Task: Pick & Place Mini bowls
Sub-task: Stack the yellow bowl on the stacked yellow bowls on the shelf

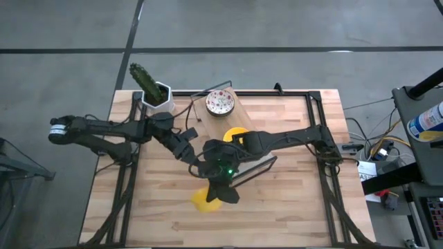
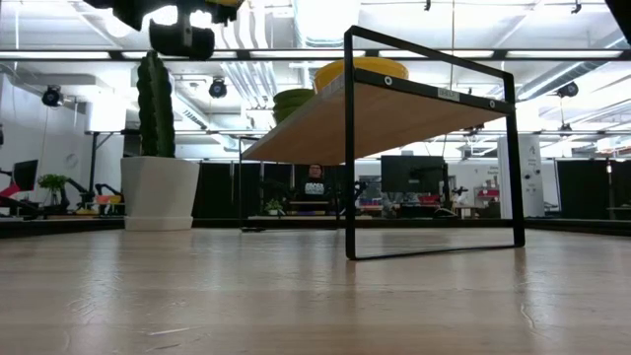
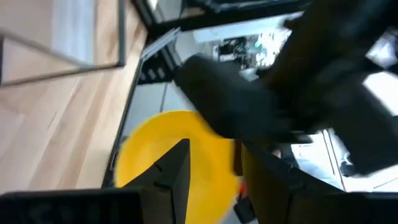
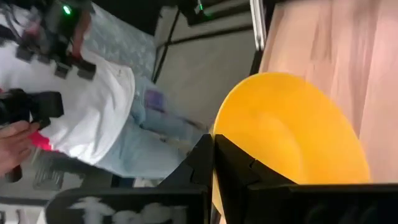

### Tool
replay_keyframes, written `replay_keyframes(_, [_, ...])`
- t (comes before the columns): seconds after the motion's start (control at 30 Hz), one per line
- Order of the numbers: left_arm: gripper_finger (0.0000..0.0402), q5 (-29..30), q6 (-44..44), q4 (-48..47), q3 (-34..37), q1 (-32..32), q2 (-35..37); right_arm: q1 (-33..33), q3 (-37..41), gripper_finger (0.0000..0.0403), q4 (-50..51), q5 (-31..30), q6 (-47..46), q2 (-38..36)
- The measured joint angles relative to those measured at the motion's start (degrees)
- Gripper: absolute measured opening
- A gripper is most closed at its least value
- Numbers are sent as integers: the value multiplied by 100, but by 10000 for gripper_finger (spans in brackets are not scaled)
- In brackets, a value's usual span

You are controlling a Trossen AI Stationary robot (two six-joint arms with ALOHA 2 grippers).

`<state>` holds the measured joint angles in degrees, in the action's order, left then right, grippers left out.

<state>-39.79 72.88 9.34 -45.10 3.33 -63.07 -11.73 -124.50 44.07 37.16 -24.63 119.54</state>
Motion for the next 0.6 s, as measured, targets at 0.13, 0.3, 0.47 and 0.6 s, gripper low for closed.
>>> replay_keyframes(0.13, [135, 35, -18, 59, -9, 39, 128, -10, -2, 8, 305, -164, 109, -1])
replay_keyframes(0.3, [135, 37, -23, 25, -9, 72, 352, 12, -149, 8, 611, -446, 243, -14])
replay_keyframes(0.47, [135, 203, -283, 15, -9, 74, 674, 70, -505, 8, 1019, -852, 439, -20])
replay_keyframes(0.6, [135, 481, -379, 15, -9, 74, 930, 151, -811, 8, 1639, -1408, 538, -30])
